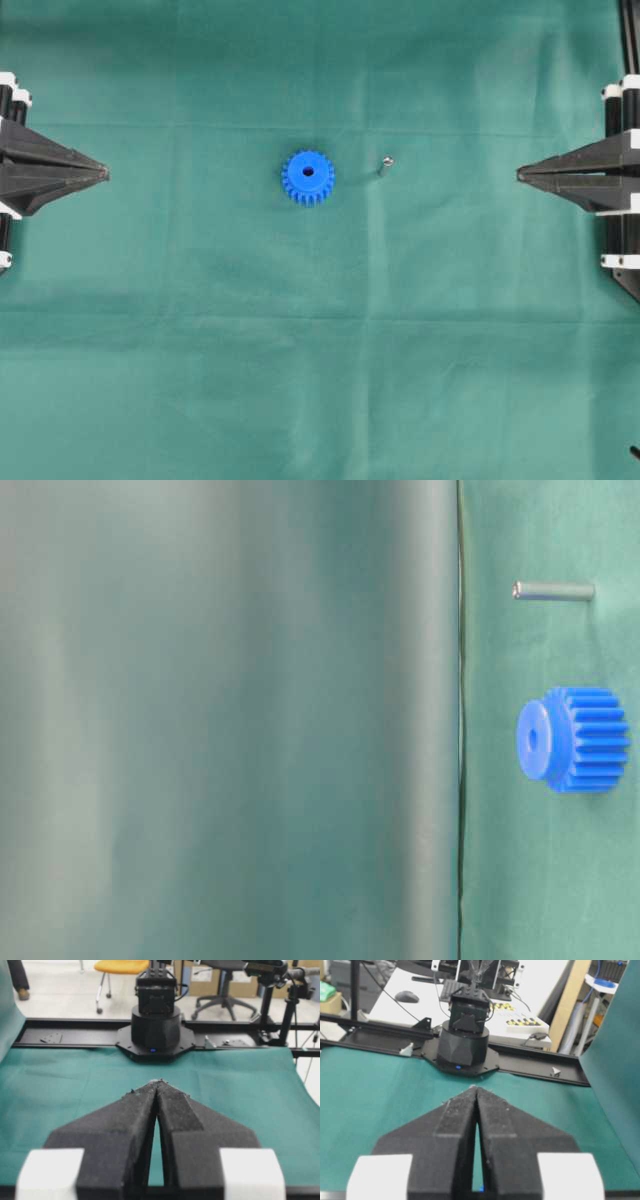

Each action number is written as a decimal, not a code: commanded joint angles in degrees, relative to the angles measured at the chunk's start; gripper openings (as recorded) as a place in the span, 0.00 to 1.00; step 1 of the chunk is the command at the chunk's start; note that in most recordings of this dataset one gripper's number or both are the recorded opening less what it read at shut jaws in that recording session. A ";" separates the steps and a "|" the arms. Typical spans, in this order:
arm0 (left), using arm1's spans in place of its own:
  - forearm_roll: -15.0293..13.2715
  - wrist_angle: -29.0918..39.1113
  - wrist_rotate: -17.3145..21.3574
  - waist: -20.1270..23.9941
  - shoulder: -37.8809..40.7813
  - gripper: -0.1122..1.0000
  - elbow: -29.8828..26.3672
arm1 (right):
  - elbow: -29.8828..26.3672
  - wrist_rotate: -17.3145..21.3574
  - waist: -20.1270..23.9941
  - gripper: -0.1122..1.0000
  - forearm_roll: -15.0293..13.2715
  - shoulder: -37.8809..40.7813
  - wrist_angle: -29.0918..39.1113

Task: Insert the shaft placed at a random location into the center hole of the small gear at another random location.
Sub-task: 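Move the right gripper left and lower it over the silver shaft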

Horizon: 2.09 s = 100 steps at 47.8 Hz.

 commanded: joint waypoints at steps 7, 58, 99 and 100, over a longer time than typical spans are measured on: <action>-1.85 -1.58 0.97 0.18 0.26 0.10 -1.41 | -0.97 -0.35 -1.32 0.10 0.18 1.49 -0.70; -1.93 -1.23 0.35 1.49 0.00 0.10 0.18 | -3.08 8.26 -13.36 0.62 3.08 56.43 -35.95; -2.02 -0.97 0.00 2.29 -0.97 0.09 0.97 | -5.27 10.28 -13.80 0.22 3.16 64.69 -37.18; -2.02 -0.97 0.00 2.29 -0.97 0.10 0.97 | -5.36 10.28 -13.80 0.22 3.16 64.69 -37.18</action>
